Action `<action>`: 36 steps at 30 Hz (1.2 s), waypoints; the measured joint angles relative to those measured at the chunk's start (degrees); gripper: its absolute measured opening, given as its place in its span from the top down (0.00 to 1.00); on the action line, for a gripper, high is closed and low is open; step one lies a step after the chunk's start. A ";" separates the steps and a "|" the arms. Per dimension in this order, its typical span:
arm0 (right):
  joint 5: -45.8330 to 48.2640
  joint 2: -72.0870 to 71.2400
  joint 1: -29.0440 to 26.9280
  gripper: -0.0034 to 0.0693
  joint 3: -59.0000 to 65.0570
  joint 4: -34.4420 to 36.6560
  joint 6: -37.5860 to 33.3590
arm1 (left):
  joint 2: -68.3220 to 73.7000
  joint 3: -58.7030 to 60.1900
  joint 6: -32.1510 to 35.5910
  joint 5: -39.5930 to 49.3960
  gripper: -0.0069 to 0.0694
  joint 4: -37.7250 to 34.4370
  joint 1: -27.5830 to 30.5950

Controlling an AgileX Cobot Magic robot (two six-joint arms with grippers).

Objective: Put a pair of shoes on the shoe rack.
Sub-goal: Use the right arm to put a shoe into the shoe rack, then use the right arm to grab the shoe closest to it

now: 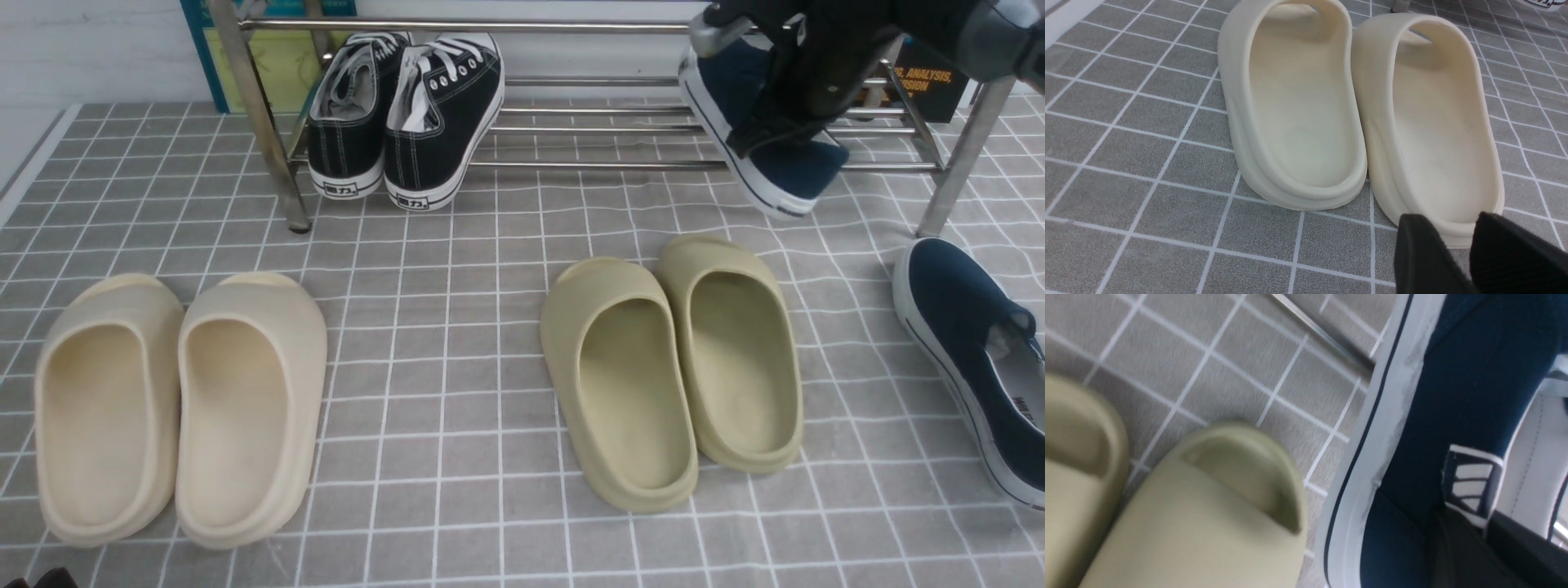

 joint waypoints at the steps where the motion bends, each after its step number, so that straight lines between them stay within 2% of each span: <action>1: -0.52 0.00 0.00 0.87 -0.15 0.00 0.00 | 0.00 0.00 0.00 0.00 0.64 0.00 0.00; 12: -5.33 3.07 0.23 0.87 -0.72 0.17 -0.02 | 0.00 0.00 0.00 0.00 0.62 0.00 0.00; 14: -5.65 3.07 0.23 0.85 -0.79 0.17 -0.02 | 0.00 0.00 0.00 0.00 0.62 0.00 0.00; 17: -6.89 3.07 0.23 0.73 -0.94 0.78 -0.02 | 0.00 0.00 0.00 0.00 0.62 0.00 0.00; 20: -5.55 2.74 0.23 0.53 -0.94 2.78 -0.02 | 0.00 0.00 0.00 0.00 0.62 0.00 0.00; 21: -5.34 2.68 0.23 0.52 -0.94 2.91 -0.02 | 0.00 0.00 0.00 0.00 0.62 0.00 0.00; 22: -3.72 1.86 0.11 0.43 -0.94 3.85 -0.02 | 0.00 0.00 0.00 0.00 0.61 0.00 0.00; 23: -2.67 1.53 0.12 0.40 -0.94 3.99 -0.02 | 0.00 0.00 0.00 0.00 0.61 0.00 0.00; 25: 3.59 -2.05 0.12 0.27 -0.94 4.73 -0.02 | 0.00 0.00 0.00 0.00 0.61 0.00 0.00; 26: 4.11 -2.36 0.12 0.26 -0.94 4.73 -0.02 | 0.00 0.00 0.00 0.00 0.61 0.00 0.00; 28: 10.95 -6.55 0.12 0.20 -0.94 4.54 -0.02 | 0.00 0.00 0.00 0.00 0.61 0.00 0.00; 32: 13.34 -11.42 -0.02 0.19 -0.17 2.81 2.34 | 0.00 0.00 0.00 0.00 0.61 0.00 0.00; 36: 13.73 -20.03 -1.57 0.22 7.78 2.13 9.99 | 0.00 0.00 0.00 0.00 0.60 0.00 0.00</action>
